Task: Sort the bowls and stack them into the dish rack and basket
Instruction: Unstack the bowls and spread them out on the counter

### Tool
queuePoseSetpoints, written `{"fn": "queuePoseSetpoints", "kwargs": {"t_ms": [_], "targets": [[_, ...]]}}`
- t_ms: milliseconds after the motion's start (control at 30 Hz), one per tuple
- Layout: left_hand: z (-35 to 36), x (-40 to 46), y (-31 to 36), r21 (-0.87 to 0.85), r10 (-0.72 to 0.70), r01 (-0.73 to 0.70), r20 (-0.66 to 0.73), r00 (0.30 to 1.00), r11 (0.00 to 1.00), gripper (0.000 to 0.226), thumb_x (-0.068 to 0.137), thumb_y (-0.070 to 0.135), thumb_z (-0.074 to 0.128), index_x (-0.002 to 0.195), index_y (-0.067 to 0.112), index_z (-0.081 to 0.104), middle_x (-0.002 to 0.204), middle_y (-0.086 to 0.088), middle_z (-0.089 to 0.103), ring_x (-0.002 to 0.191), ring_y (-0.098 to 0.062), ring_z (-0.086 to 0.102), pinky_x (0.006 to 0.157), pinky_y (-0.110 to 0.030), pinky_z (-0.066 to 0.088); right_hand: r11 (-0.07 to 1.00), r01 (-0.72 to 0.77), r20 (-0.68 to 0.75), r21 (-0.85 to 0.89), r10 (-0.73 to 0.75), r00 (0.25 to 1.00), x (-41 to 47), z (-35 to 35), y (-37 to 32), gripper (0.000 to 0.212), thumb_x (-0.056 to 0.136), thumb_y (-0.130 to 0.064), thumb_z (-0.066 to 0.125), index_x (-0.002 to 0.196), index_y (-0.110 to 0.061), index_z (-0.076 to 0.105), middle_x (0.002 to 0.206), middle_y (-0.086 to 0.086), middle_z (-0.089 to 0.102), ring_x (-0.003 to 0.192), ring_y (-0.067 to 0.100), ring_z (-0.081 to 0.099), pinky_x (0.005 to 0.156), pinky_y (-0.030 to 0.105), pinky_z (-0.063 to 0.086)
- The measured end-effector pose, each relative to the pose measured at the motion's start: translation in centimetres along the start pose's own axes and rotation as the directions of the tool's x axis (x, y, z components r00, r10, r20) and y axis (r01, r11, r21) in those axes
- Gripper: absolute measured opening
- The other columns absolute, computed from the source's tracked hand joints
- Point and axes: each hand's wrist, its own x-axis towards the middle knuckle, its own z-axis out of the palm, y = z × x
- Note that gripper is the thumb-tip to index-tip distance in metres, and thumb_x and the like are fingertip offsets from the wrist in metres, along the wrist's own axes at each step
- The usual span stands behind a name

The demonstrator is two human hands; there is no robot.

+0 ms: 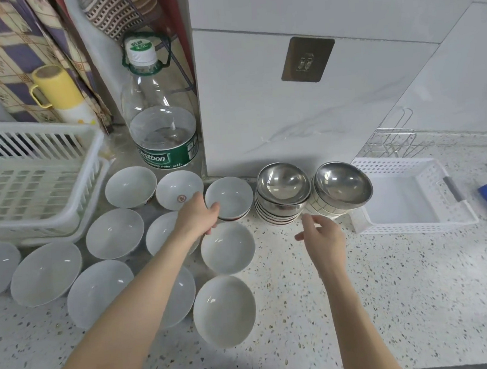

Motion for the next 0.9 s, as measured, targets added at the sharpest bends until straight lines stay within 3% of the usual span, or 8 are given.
{"fn": "queuePoseSetpoints", "kwargs": {"t_ms": [133,267,367,433,500,600,767,900], "targets": [[0.6,1.8,0.3,0.092,-0.016,0.017,-0.013,1.0,0.996,0.03,0.093,0.029,0.052,0.109,0.005,0.05,0.069,-0.011,0.071,0.042,-0.021,0.06,0.05,-0.029,0.051,1.0,0.0,-0.041,-0.024,-0.001,0.999,1.9,0.2,-1.2,0.046,0.097,-0.043,0.044,0.124,-0.011,0.061,0.069,-0.007,0.072,0.061,0.004,0.06,0.051,0.021,0.042],[1.7,2.8,0.3,0.089,-0.025,0.025,-0.005,1.0,0.996,0.033,0.09,0.025,0.057,0.119,0.01,0.048,0.096,-0.018,0.072,0.081,-0.036,0.072,0.076,-0.046,0.059,0.994,0.035,-0.059,-0.104,-0.041,0.997,3.3,1.1,-1.9,0.042,0.097,-0.039,0.043,0.097,-0.004,0.066,0.073,0.008,0.073,0.062,0.013,0.059,0.055,0.026,0.043],[1.8,3.3,0.0,0.062,-0.013,0.014,-0.012,1.0,0.998,0.036,0.089,0.014,0.057,0.124,0.012,0.049,0.11,-0.016,0.067,0.093,-0.039,0.07,0.08,-0.05,0.058,0.975,0.046,-0.077,-0.218,-0.064,0.995,3.7,1.8,-2.3,0.044,0.099,-0.04,0.044,0.091,-0.001,0.062,0.079,0.01,0.071,0.07,0.021,0.061,0.055,0.029,0.04],[1.8,3.4,-0.3,0.009,-0.014,0.014,-0.025,1.0,1.0,0.038,0.086,0.007,0.056,0.123,0.013,0.052,0.106,-0.012,0.066,0.087,-0.037,0.072,0.075,-0.049,0.06,0.955,0.047,-0.107,-0.294,-0.082,0.991,4.0,2.1,-2.6,0.043,0.099,-0.041,0.047,0.098,0.0,0.061,0.077,0.005,0.063,0.066,0.018,0.053,0.053,0.027,0.035],[1.6,3.4,-0.4,-0.066,-0.021,0.018,-0.047,0.999,0.998,0.038,0.084,0.003,0.055,0.12,0.016,0.056,0.088,-0.003,0.067,0.068,-0.027,0.073,0.061,-0.04,0.06,0.928,0.039,-0.126,-0.371,-0.092,0.988,4.4,2.3,-2.9,0.043,0.098,-0.041,0.05,0.09,0.001,0.06,0.068,0.002,0.054,0.057,0.015,0.046,0.046,0.023,0.032],[1.5,3.3,-0.4,-0.185,-0.052,0.042,-0.048,0.997,0.982,0.039,0.085,-0.001,0.051,0.118,0.021,0.056,0.072,-0.003,0.068,0.042,-0.011,0.063,0.038,-0.024,0.045,0.896,0.012,-0.133,-0.444,-0.08,0.988,4.8,2.4,-3.1,0.039,0.096,-0.038,0.054,0.077,-0.004,0.056,0.057,-0.001,0.047,0.048,0.012,0.041,0.043,0.024,0.031],[1.5,2.9,-0.7,-0.301,-0.049,0.041,-0.018,0.999,0.953,0.038,0.089,-0.003,0.048,0.116,0.023,0.048,0.059,-0.007,0.061,0.033,-0.007,0.052,0.035,-0.022,0.041,0.84,-0.042,-0.134,-0.541,-0.037,0.99,5.9,1.9,-3.8,0.039,0.089,-0.029,0.057,0.059,-0.012,0.04,0.051,-0.001,0.039,0.042,0.013,0.032,0.044,0.021,0.023],[1.2,2.6,-0.7,-0.307,-0.035,0.031,-0.008,0.999,0.951,0.037,0.091,-0.001,0.048,0.114,0.028,0.043,0.062,-0.007,0.062,0.035,-0.006,0.053,0.036,-0.022,0.043,0.815,-0.041,-0.111,-0.579,-0.028,0.993,6.3,1.7,-4.2,0.039,0.087,-0.026,0.06,0.057,-0.013,0.039,0.051,0.0,0.043,0.044,0.017,0.04,0.043,0.021,0.027]]}}
